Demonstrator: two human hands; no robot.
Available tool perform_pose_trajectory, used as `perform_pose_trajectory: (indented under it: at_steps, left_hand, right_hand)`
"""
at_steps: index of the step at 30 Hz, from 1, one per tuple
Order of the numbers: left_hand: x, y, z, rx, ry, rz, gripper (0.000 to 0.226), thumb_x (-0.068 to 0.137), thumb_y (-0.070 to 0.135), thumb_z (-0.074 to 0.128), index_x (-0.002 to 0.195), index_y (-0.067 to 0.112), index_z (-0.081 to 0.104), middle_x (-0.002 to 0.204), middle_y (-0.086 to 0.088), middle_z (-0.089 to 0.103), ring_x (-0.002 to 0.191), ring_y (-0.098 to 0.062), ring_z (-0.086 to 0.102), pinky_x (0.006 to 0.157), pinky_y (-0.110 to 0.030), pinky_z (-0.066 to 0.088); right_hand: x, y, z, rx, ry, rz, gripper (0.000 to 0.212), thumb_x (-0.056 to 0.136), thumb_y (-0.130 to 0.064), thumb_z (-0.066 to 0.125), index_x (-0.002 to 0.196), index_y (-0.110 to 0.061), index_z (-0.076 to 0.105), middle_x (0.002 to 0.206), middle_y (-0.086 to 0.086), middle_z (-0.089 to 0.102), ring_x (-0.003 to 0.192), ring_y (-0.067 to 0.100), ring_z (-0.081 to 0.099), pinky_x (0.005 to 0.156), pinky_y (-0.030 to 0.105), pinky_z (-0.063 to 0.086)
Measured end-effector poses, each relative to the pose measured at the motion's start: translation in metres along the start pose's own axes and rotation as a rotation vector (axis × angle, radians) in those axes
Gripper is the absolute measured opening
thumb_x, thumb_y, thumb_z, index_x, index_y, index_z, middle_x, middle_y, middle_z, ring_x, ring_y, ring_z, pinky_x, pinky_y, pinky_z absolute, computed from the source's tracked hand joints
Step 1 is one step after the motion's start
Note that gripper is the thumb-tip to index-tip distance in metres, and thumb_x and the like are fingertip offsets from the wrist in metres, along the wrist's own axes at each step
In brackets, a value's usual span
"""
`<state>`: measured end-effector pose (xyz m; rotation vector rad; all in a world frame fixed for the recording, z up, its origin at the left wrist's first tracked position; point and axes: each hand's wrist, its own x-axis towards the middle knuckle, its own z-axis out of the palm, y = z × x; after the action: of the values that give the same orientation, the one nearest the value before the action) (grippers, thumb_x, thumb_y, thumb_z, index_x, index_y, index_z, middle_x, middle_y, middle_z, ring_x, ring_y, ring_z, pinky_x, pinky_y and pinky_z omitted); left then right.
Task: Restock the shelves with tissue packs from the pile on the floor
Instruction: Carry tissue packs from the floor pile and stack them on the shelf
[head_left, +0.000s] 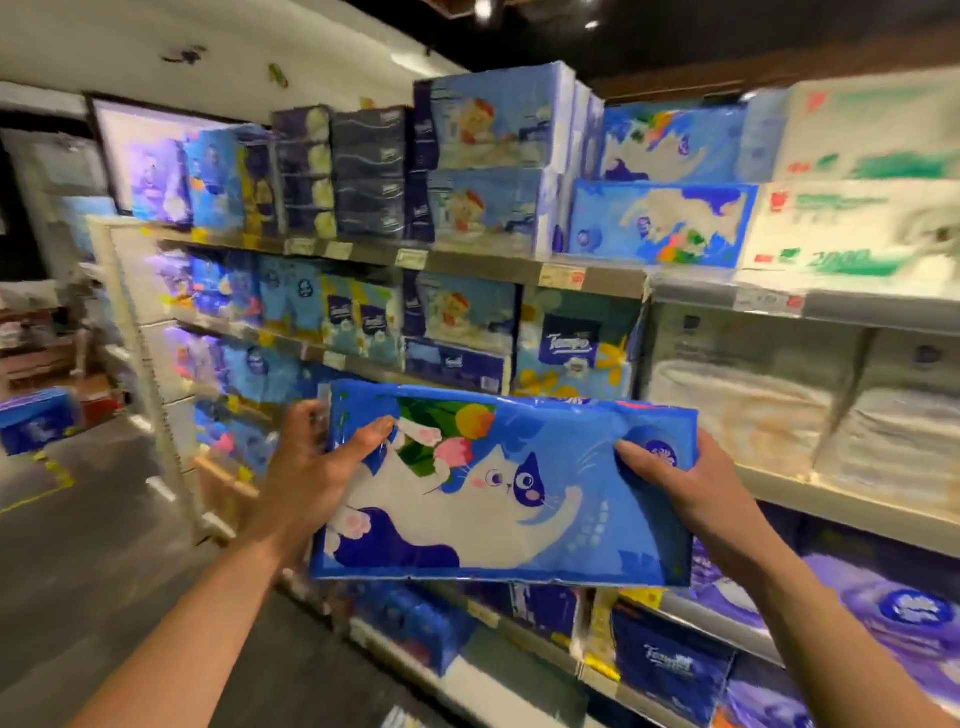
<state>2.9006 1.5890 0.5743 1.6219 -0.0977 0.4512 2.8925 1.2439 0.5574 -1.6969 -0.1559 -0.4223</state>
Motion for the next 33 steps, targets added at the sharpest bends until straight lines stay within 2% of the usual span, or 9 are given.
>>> perform_pose_trajectory:
  at_steps: [2,5,10,17,19,22,25,30,33]
  left_hand:
    - [0.045,0.001,0.009,-0.015,-0.057,0.024,0.045,0.083,0.027,0.077,0.112,0.005,0.05,0.09,0.003,0.066,0.076,-0.006,0.069,0.064,-0.021,0.052]
    - [0.105,0.014,0.033,-0.038,-0.189,0.082,0.046,0.077,0.035,0.079,0.103,0.007,0.054,0.088,0.0,0.063,0.064,0.002,0.063,0.056,-0.015,0.047]
    - [0.174,0.026,0.087,-0.117,-0.362,0.125,0.061,0.057,0.061,0.081,0.101,0.024,0.062,0.097,0.002,0.072,0.083,-0.014,0.07,0.071,-0.034,0.049]
    - [0.234,0.048,0.166,-0.223,-0.372,0.206,0.05,0.064,0.043,0.088,0.104,0.023,0.067,0.097,0.004,0.077,0.087,-0.018,0.074,0.074,-0.038,0.056]
    - [0.256,0.058,0.189,-0.252,-0.358,0.237,0.041,0.069,0.039,0.088,0.102,0.024,0.07,0.094,0.005,0.077,0.082,-0.014,0.074,0.068,-0.033,0.055]
    - [0.297,0.08,0.22,-0.285,-0.327,0.291,0.023,0.079,0.032,0.081,0.098,0.022,0.072,0.074,0.015,0.074,0.055,0.002,0.063,0.045,-0.014,0.044]
    - [0.34,0.105,0.251,-0.286,-0.311,0.369,0.019,0.082,0.036,0.079,0.092,0.022,0.071,0.064,0.019,0.069,0.048,0.005,0.056,0.04,-0.012,0.04]
    - [0.406,0.138,0.309,-0.314,-0.329,0.497,0.028,0.082,0.04,0.08,0.098,0.021,0.068,0.082,0.007,0.071,0.054,-0.003,0.059,0.042,-0.021,0.046]
    - [0.445,0.148,0.348,-0.322,-0.277,0.538,0.064,0.071,0.055,0.082,0.119,0.023,0.055,0.11,0.0,0.065,0.07,-0.015,0.066,0.052,-0.039,0.058]
  right_hand:
    - [0.011,-0.007,0.005,-0.032,0.088,0.013,0.037,0.077,-0.029,0.086,0.108,-0.017,0.072,0.095,0.002,0.08,0.083,0.019,0.076,0.065,0.026,0.058]
    - [0.03,-0.023,-0.002,-0.088,0.242,-0.004,0.056,0.069,-0.046,0.088,0.113,-0.017,0.07,0.099,0.002,0.079,0.088,0.021,0.077,0.069,0.032,0.059]
    - [0.066,-0.053,-0.027,-0.15,0.434,-0.077,0.047,0.071,-0.041,0.09,0.107,-0.019,0.069,0.097,0.0,0.078,0.087,0.019,0.075,0.075,0.039,0.06]
    - [0.134,-0.084,-0.07,-0.275,0.47,-0.136,0.037,0.075,-0.044,0.078,0.104,-0.022,0.072,0.092,-0.009,0.078,0.08,0.007,0.073,0.065,0.023,0.054]
    - [0.157,-0.095,-0.083,-0.285,0.418,-0.147,0.036,0.075,-0.039,0.078,0.106,-0.022,0.072,0.091,-0.011,0.079,0.081,0.005,0.074,0.063,0.019,0.053]
    - [0.192,-0.117,-0.103,-0.402,0.341,-0.16,0.031,0.075,-0.02,0.083,0.103,-0.018,0.071,0.078,-0.018,0.076,0.066,-0.007,0.068,0.056,0.009,0.048]
    - [0.227,-0.137,-0.124,-0.456,0.352,-0.206,0.04,0.069,-0.018,0.088,0.106,-0.015,0.072,0.085,-0.013,0.079,0.073,-0.002,0.07,0.063,0.014,0.053]
    - [0.3,-0.155,-0.155,-0.402,0.533,-0.331,0.063,0.056,-0.029,0.089,0.114,-0.012,0.069,0.098,0.0,0.078,0.081,0.008,0.072,0.068,0.024,0.06]
    - [0.349,-0.16,-0.175,-0.4,0.654,-0.404,0.071,0.057,-0.028,0.093,0.118,-0.008,0.062,0.101,0.003,0.075,0.076,0.002,0.071,0.067,0.022,0.059]
